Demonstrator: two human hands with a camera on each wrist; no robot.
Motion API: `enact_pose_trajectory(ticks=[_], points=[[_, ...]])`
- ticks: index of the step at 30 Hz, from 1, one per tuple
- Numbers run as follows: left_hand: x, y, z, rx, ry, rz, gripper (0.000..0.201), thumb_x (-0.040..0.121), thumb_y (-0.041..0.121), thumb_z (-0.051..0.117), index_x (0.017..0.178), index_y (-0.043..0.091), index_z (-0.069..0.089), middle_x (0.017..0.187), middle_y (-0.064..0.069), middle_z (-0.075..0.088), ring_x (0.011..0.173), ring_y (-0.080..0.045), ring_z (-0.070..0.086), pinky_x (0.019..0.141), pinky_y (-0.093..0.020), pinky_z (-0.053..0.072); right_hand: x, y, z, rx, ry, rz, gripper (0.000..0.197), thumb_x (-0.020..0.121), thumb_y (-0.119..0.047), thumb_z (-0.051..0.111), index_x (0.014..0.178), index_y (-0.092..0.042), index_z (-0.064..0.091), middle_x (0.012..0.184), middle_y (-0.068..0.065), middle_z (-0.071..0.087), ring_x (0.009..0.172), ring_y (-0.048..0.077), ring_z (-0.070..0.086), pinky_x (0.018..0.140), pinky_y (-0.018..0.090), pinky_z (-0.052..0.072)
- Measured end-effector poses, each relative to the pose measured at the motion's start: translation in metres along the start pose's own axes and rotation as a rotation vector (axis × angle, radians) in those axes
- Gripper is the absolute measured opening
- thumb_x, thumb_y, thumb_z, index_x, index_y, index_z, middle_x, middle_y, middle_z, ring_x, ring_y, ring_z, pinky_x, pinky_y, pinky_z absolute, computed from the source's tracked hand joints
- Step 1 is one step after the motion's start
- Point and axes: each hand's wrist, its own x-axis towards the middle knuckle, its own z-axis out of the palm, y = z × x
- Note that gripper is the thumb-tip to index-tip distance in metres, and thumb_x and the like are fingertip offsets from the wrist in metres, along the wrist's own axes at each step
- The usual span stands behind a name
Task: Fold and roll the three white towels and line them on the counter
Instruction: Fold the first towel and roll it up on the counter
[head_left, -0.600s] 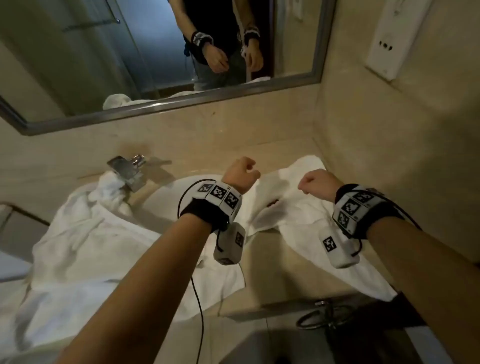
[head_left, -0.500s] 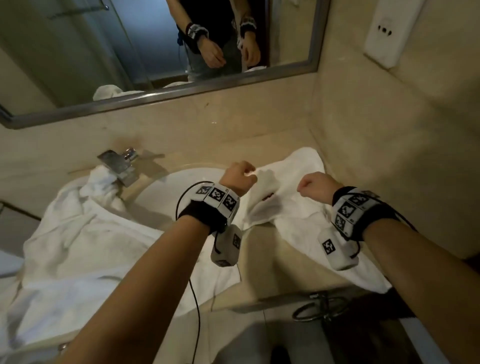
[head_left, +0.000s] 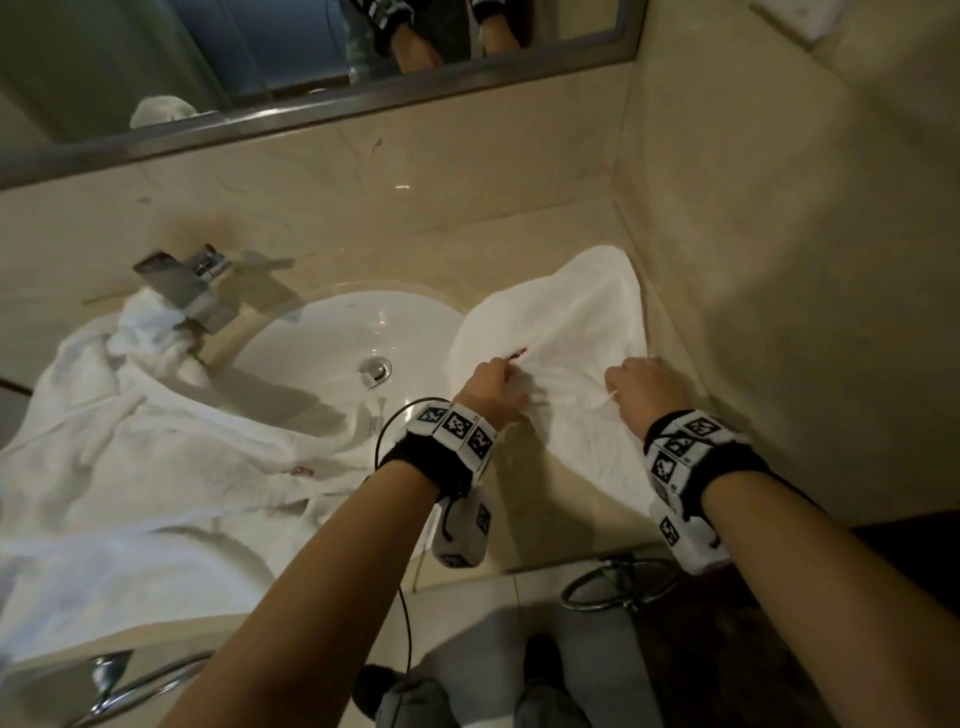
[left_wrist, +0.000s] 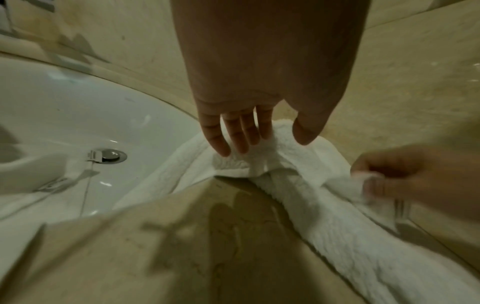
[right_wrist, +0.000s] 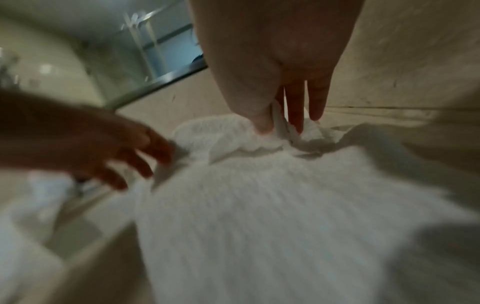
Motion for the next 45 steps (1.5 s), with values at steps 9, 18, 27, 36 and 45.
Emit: enact_pose_trajectory(ticks=[9,18,27,36,45], points=[[0.006,0.008,0.013,0.02,0.132,-0.04,0.071,0.081,0.033,0.068,0.137,0.008,0.032,0.135,-0.012,0.038,0.126,-0.028,0.039,0.102,-0.039,0.038,-0.005,-0.043,-0.077,0.732,0.207,-0.173,0.021,0.097,-0.012,0.039,0.107,-0.011,0.057,0.082,0.004,0.054,0.069,0.017,0.047,0.062,0.026,0.035],[0.001,-0.025,-0.06,-0.11,0.525,-0.109,0.025,0.085,-0.004,0.046,0.106,0.001,0.057,0.114,-0.022,0.055,0.102,-0.034,0.053,0.082,-0.033,0.038,-0.018,-0.039,-0.157,0.348,0.582,-0.239,0.038,0.091,0.0,0.037,0.114,-0.014,0.064,0.093,0.012,0.067,0.08,0.027,0.058,0.064,0.027,0.034],[-0.022,-0.032,-0.171,-0.096,0.754,-0.073,0.028,0.091,0.003,0.045,0.115,0.004,0.059,0.116,-0.024,0.06,0.109,-0.035,0.054,0.085,-0.035,0.04,-0.013,-0.029,-0.185,0.421,0.6,-0.03,0.027,0.094,-0.03,0.047,0.105,-0.013,0.064,0.096,0.015,0.067,0.089,0.035,0.061,0.074,0.037,0.047],[-0.028,-0.042,-0.2,-0.327,0.494,-0.042,0.025,0.091,0.034,0.058,0.104,0.013,0.062,0.094,-0.009,0.056,0.087,-0.019,0.051,0.07,-0.027,0.034,-0.036,-0.019,-0.177,0.179,0.242,0.044,0.027,0.08,-0.043,0.064,0.098,-0.023,0.07,0.097,0.005,0.067,0.09,0.024,0.058,0.073,0.028,0.039],[-0.017,-0.04,-0.203,-0.47,0.16,0.129,0.047,0.087,-0.003,0.052,0.05,0.024,0.066,0.043,0.011,0.058,0.041,0.0,0.053,0.047,-0.015,0.044,-0.025,-0.019,-0.159,0.888,0.66,0.333,0.027,0.089,-0.021,0.05,0.09,0.006,0.054,0.085,0.01,0.049,0.08,0.019,0.042,0.064,0.024,0.026]])
